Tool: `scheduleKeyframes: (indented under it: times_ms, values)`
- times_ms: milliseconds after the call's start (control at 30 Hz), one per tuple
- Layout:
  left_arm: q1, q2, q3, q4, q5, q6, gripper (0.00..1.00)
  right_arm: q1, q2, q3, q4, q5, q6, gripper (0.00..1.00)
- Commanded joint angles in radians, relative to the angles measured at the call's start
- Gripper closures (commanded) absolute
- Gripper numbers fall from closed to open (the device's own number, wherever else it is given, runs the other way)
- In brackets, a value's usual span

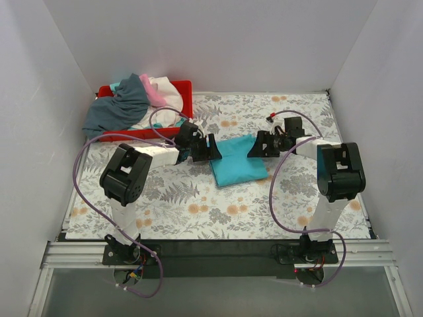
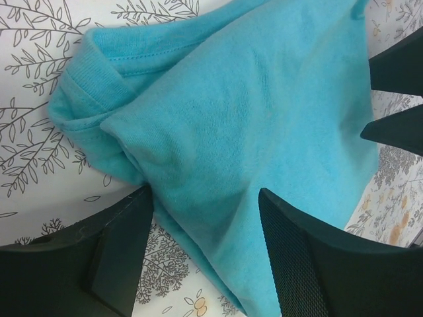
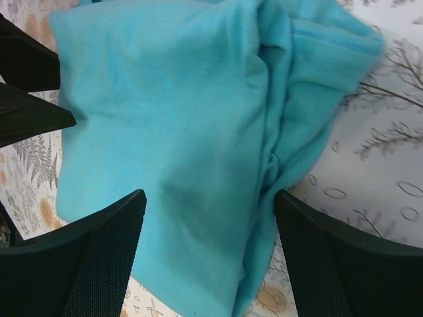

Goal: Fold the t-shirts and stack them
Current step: Neatly place the folded tshirt to the corner

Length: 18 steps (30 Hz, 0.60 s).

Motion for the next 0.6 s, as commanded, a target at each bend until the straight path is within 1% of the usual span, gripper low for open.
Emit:
scheduleKeyframes:
  times_ms: [0,233,300,367,400,433,467,533,567]
  values:
    - [-0.011,0.031,-0.008,-0.057,0.017,0.006,0.41,0.051,0.053,0.016,-0.013,-0.001,-0.007,0.29]
    - [-0.014,0.042,-0.005,-0.057,0.029,0.002,0.41,0.139,0.088,0.036,0.012,-0.009,0.016,0.30]
    - [-0.017,0.046,-0.005,-0.057,0.032,0.002,0.41,0.168,0.109,0.053,0.015,0.009,0.022,0.37]
    - [-0.017,0.049,-0.005,-0.057,0.034,0.002,0.41,0.182,0.123,0.064,0.012,0.028,0.027,0.47]
    - [-0.017,0.049,-0.005,-0.057,0.035,0.003,0.41,0.189,0.131,0.073,0.012,0.046,0.030,0.58]
    - [-0.017,0.048,-0.007,-0.057,0.034,0.003,0.41,0.191,0.134,0.076,0.010,0.054,0.033,0.63]
    - [-0.017,0.046,-0.008,-0.057,0.031,0.005,0.41,0.191,0.137,0.079,0.004,0.066,0.036,0.74]
    - [-0.017,0.040,-0.011,-0.057,0.025,0.006,0.41,0.191,0.135,0.098,-0.013,0.129,0.033,0.84]
    - [-0.016,0.026,-0.017,-0.057,0.022,0.005,0.41,0.191,0.134,0.110,-0.042,0.153,0.024,0.95]
